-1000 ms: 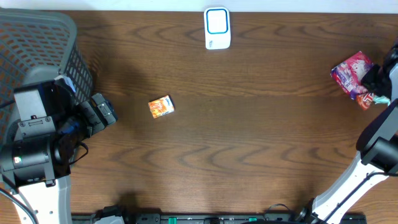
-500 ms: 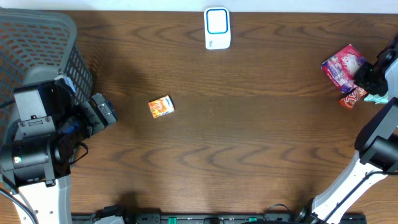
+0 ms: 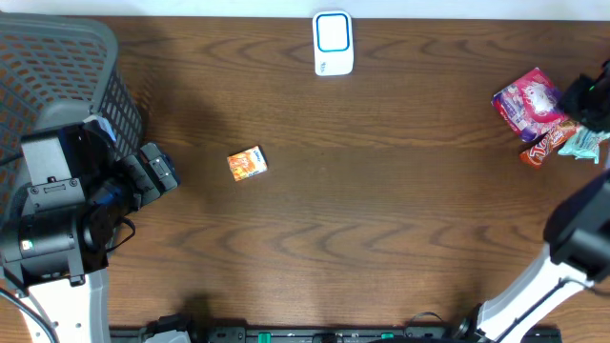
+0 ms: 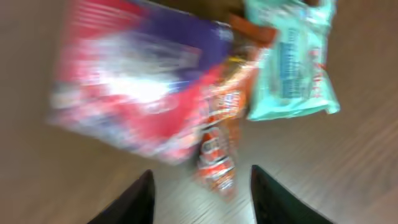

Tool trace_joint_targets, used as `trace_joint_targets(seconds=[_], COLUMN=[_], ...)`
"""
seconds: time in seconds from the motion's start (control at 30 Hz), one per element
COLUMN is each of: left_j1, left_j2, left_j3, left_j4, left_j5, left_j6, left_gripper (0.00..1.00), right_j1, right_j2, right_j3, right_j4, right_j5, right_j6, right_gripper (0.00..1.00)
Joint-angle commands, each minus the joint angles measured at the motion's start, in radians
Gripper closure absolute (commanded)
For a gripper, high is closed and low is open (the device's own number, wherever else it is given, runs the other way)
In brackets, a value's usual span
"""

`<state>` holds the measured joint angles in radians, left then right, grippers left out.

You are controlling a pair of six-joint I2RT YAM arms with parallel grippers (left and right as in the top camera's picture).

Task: Scan the item barcode
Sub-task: 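Carry the orange bar right and drop it beside the purple pack, then move the right gripper left over the orange-white pack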

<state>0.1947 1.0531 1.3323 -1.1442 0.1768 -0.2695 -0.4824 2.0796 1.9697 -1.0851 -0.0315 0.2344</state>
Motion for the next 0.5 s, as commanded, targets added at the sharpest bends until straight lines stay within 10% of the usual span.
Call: trace_joint_targets(seconds=[0.0,0.2,0.47], left_j1=[0.003,0.003,0.003], left_j2=[0.0,0.0,0.0], left_j3=[0.01,0.01,0.01], left_j4=[0.0,0.0,0.0], left_j5=[-0.006,-0.006,-0.006], left_j6=[-0.005,-0.005,-0.005], left_gripper=[0.02,0.02,0.02], right_j1=[0.045,0.196,0.568], right_j2=[-0.124,-0.14,-0.037], right_j3=[0.035,0.024,-0.01], right_j4=[-0.035,-0.148,-0.016], right_j5=[-0.309,-0.581,-0.56], right_j6=[0.019,0.019,-0.143], right_gripper=[0.26,0.11,0.15])
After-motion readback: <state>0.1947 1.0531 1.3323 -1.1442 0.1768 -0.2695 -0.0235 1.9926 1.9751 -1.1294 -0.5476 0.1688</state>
